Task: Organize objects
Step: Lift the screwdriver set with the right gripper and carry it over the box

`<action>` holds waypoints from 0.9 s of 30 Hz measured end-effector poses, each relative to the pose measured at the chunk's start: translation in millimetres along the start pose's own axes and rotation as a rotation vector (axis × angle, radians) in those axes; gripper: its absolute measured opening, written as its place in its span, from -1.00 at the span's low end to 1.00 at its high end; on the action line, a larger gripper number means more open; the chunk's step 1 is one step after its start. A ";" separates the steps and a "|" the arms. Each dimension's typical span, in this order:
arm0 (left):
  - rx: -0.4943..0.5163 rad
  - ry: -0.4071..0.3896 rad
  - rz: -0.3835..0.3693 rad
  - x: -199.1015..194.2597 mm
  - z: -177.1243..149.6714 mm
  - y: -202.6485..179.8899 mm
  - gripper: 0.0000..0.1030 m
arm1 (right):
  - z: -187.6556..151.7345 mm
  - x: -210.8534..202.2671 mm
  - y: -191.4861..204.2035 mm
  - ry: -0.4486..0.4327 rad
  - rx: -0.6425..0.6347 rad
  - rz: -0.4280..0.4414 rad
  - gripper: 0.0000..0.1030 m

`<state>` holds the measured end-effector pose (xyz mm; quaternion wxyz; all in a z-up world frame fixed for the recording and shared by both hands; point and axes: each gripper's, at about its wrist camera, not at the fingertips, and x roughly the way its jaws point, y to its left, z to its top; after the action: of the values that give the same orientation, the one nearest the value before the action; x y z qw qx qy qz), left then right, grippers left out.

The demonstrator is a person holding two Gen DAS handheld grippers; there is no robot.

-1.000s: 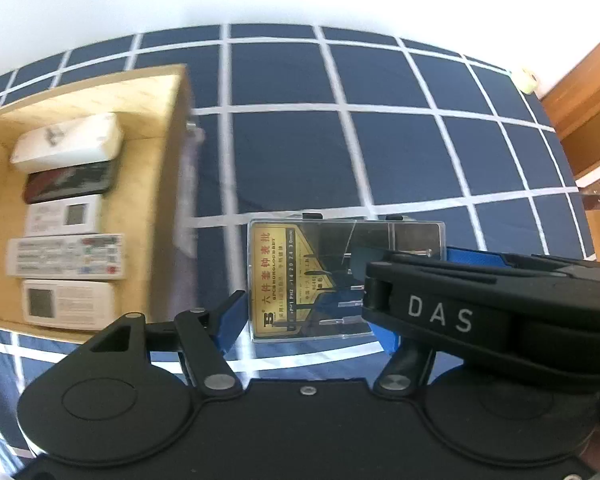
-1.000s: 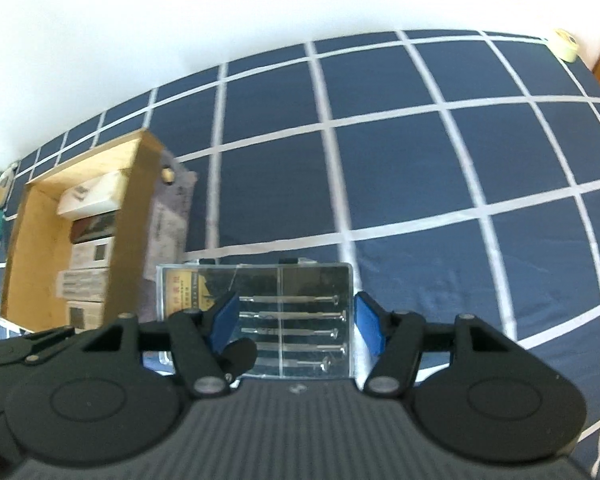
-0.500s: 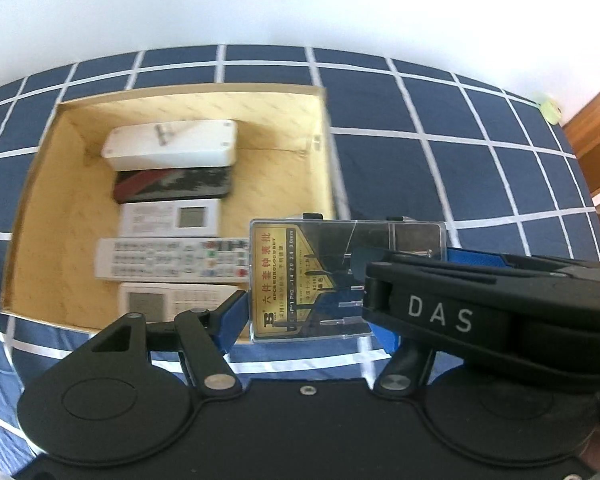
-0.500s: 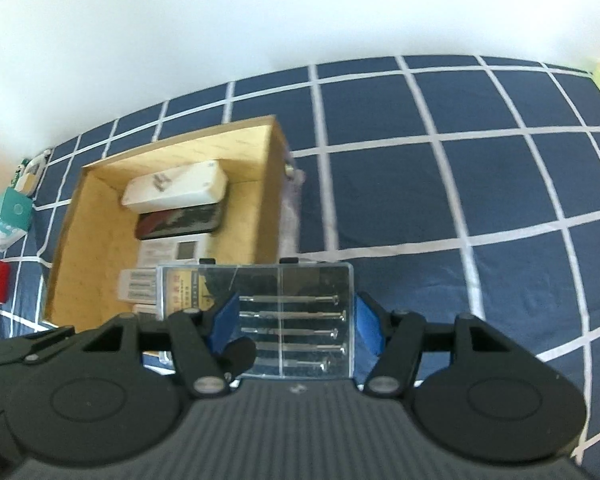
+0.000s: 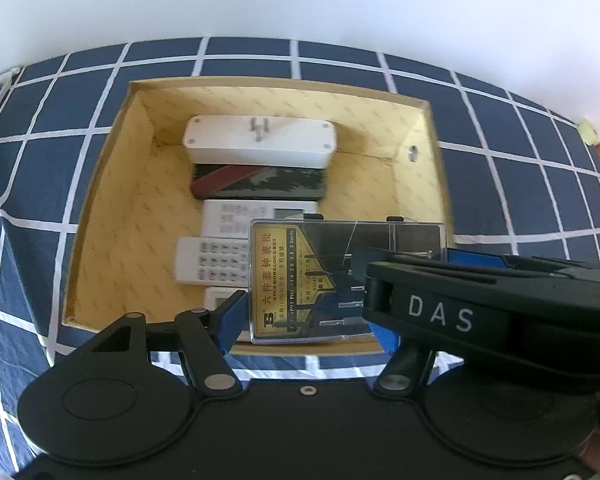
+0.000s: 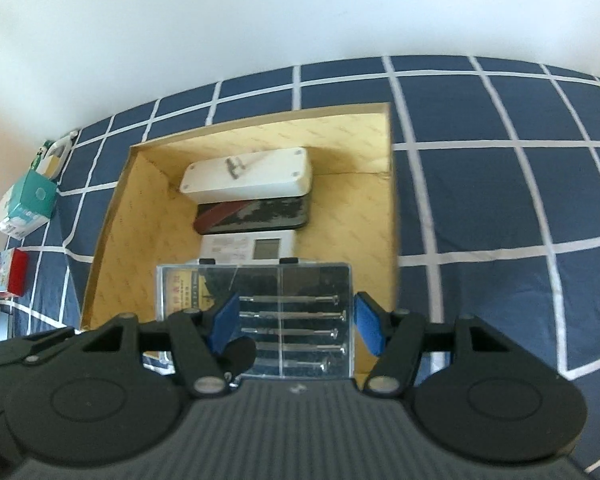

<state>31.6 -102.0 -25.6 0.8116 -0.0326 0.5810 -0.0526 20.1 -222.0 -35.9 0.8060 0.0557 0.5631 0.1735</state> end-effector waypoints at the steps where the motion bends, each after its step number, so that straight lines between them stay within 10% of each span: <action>1: -0.005 0.003 0.000 2.3 2.7 5.4 0.23 | 1.7 3.8 3.8 0.004 -0.003 0.001 0.21; 27: -0.005 0.146 -0.045 113.0 79.7 72.2 0.23 | 71.9 137.2 26.5 0.141 0.037 -0.047 0.21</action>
<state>146.6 -44.9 -114.2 0.7657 -0.0435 0.6377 -0.0716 122.8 -142.7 -124.4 0.7672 0.0451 0.6225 0.1478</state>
